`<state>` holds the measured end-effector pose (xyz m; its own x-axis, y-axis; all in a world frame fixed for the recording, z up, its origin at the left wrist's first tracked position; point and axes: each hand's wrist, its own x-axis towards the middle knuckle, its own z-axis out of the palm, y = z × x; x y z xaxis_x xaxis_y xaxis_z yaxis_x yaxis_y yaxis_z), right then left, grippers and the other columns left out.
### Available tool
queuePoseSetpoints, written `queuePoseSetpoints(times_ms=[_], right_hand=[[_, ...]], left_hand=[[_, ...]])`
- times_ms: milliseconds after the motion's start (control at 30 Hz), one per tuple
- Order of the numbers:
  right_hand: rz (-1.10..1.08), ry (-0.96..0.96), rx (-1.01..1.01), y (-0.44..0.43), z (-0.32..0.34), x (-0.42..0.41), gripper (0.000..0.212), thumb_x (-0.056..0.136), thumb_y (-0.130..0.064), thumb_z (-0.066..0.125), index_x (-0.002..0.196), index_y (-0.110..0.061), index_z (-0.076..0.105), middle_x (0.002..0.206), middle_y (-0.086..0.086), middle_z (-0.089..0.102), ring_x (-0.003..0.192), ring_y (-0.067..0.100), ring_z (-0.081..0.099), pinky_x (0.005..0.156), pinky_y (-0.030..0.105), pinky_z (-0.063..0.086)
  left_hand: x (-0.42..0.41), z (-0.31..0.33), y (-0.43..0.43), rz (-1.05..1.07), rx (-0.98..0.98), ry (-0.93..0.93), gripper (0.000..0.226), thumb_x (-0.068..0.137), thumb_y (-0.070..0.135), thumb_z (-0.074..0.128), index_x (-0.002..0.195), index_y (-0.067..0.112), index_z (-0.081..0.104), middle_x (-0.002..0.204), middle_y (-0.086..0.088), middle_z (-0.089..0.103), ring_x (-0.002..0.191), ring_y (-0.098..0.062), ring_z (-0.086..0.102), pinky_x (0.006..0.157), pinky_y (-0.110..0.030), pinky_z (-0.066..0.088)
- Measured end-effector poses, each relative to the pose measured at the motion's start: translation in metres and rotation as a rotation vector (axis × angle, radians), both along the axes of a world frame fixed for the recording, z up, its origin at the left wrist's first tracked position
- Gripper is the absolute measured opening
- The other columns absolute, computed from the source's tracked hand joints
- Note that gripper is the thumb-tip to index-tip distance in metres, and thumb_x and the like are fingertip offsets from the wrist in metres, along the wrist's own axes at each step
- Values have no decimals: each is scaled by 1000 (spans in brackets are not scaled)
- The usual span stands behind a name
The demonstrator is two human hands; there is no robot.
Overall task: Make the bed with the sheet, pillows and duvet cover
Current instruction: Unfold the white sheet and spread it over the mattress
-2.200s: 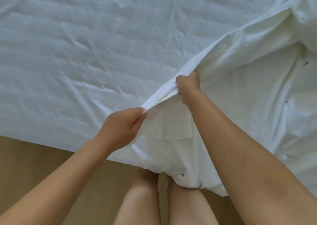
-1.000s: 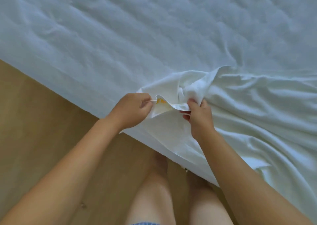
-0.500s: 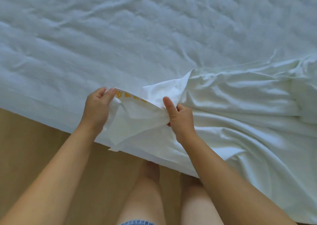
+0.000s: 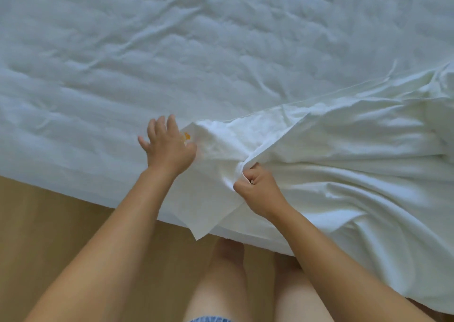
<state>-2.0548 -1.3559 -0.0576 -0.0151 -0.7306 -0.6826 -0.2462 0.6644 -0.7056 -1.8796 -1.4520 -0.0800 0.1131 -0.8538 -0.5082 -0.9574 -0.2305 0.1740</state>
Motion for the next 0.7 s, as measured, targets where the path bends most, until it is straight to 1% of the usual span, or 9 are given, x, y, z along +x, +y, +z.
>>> queuePoseSetpoints(times_ms=[67,167,233,300,367,467,600,667,700], right_hand=[[83,-29,26,2,4,-1,42,75,0,52,48,-14,23,60,-10,29,47,8,20,45,19,19],[158,5,80,3,4,-11,28,78,-4,53,56,1,36,70,4,40,49,11,28,46,21,23],[101,17,107,4,3,-19,27,79,-8,55,57,-4,40,68,8,44,50,11,32,48,22,28],[-130,28,125,4,0,-29,26,80,-16,62,63,-13,43,62,-2,44,52,8,38,51,22,34],[-461,10,156,-2,-6,-39,19,82,-28,66,82,-17,51,78,-7,52,70,6,50,68,22,47],[-721,-57,237,-21,-19,-50,60,81,-43,67,127,-17,39,113,-4,48,103,14,52,97,39,46],[-842,45,328,-53,-34,-49,96,73,-46,73,144,-25,11,136,6,34,107,25,46,88,39,45],[-800,209,379,-62,-40,-53,92,73,-40,73,142,-20,15,137,11,32,103,29,48,89,40,47],[-753,283,391,-64,-43,-55,87,73,-38,71,140,-16,20,135,13,32,107,31,48,91,41,46]], left_hand=[[-44,1,-13,-52,10,205,64,90,41,48,144,13,29,150,-6,30,142,-24,17,113,-52,7],[-99,5,-31,-159,302,489,60,85,60,51,126,16,50,121,-6,62,118,-23,50,103,-41,35],[-117,6,-34,-386,487,413,41,81,48,64,98,11,60,93,-7,66,89,-22,59,79,-32,46],[-118,3,-32,-491,543,324,24,81,22,61,94,2,65,91,-13,65,78,-24,58,65,-29,48],[-110,-1,-28,-464,547,361,19,82,11,54,95,5,67,86,-9,64,75,-22,55,64,-28,45],[-99,2,-17,-518,632,433,13,85,11,50,82,11,63,67,2,51,64,-15,46,59,-26,35],[-101,3,-8,-488,765,569,27,80,14,56,56,25,58,55,11,43,60,-14,41,53,-21,32],[-97,-3,-13,-404,489,592,14,79,24,66,90,30,68,82,12,52,87,-15,50,71,-21,42],[-91,-9,-16,-421,348,507,42,77,34,70,118,29,60,107,7,51,109,-16,46,89,-26,40]])
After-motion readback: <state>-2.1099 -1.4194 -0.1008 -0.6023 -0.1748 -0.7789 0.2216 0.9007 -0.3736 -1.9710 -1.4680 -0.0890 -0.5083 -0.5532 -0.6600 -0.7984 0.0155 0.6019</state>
